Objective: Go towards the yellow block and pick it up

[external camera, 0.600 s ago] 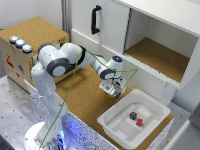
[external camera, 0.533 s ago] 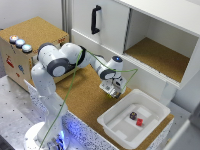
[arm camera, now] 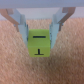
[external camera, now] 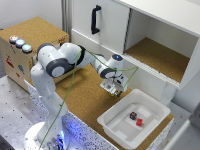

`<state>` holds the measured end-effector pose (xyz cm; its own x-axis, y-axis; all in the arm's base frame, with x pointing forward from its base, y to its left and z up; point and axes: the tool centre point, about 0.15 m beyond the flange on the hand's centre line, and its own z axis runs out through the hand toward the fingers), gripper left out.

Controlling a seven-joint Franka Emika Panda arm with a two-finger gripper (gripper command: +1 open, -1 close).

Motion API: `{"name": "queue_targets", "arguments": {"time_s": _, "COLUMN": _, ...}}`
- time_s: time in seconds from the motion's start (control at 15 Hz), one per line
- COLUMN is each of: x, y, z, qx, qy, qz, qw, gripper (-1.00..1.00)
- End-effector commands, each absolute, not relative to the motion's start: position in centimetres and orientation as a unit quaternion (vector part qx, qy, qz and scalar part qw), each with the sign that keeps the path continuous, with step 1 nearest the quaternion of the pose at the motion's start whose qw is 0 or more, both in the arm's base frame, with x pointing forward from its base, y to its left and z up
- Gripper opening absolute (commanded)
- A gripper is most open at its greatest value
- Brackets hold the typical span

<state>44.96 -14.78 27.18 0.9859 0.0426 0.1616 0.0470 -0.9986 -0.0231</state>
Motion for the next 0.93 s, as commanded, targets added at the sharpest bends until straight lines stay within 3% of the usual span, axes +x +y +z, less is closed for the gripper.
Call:
{"name": "queue_targets", "arguments": {"time_s": 0.0, "x": 43.5, "y": -13.1, "z": 37.9, "qx": -0.990, "qy": -0.019, "qz": -0.124, "qw": 0.067, "gripper": -1.00}}
{"name": "queue_targets", "arguments": {"time_s": 0.47, "x": 42.9, "y": -13.3, "z": 47.2, "qx": -0.984, "qy": -0.005, "qz": -0.169, "qw": 0.053, "gripper": -1.00}}
{"name": "queue_targets", "arguments": {"time_s": 0.6, "x": 43.0, "y": -13.4, "z": 48.0, "qx": -0.984, "qy": -0.005, "qz": -0.172, "qw": 0.045, "gripper": -1.00}}
{"name": "queue_targets", "arguments": {"time_s": 0.87, "x": 43.7, "y": -13.4, "z": 45.8, "qx": -0.990, "qy": -0.008, "qz": -0.135, "qw": 0.044, "gripper": -1.00}}
